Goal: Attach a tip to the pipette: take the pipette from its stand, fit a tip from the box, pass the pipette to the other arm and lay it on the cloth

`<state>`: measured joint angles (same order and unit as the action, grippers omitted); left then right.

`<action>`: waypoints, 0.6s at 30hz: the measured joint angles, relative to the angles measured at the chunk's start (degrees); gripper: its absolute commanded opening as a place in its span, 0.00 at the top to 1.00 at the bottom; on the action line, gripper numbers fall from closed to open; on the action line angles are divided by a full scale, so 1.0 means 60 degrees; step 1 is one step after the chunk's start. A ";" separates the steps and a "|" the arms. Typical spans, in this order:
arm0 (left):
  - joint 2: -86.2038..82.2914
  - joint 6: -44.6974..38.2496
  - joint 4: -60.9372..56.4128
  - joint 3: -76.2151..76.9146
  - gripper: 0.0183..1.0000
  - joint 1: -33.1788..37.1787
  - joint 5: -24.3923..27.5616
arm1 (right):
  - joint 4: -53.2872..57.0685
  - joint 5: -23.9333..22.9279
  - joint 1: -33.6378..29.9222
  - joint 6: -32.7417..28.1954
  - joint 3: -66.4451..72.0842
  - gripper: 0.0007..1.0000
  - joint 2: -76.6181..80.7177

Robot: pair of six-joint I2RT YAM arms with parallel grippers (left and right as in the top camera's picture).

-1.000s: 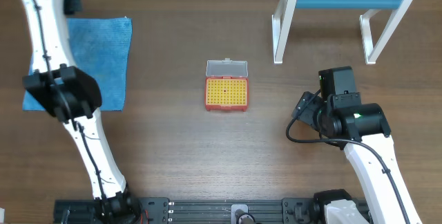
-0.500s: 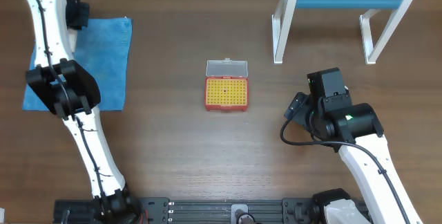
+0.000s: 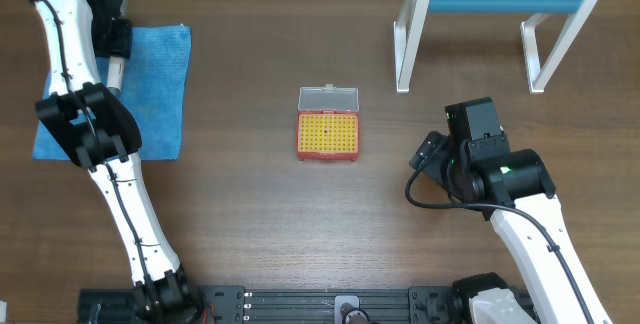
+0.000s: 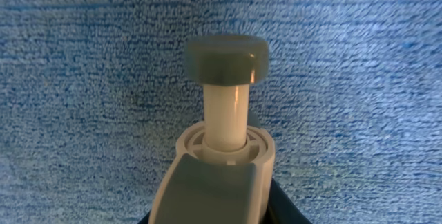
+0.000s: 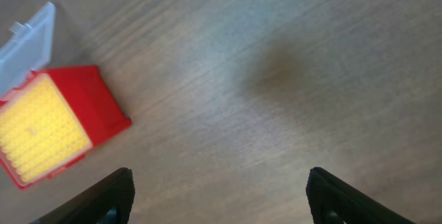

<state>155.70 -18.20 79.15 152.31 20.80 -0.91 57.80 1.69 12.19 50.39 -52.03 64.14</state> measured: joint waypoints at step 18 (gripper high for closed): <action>-0.0036 0.0262 0.0259 0.0000 0.12 0.0000 -0.0040 | -0.0426 0.0022 0.0000 0.0058 0.0000 0.19 0.0000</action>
<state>155.48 -16.62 80.71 152.31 20.80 -1.15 55.24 1.83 12.19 50.74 -52.03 64.14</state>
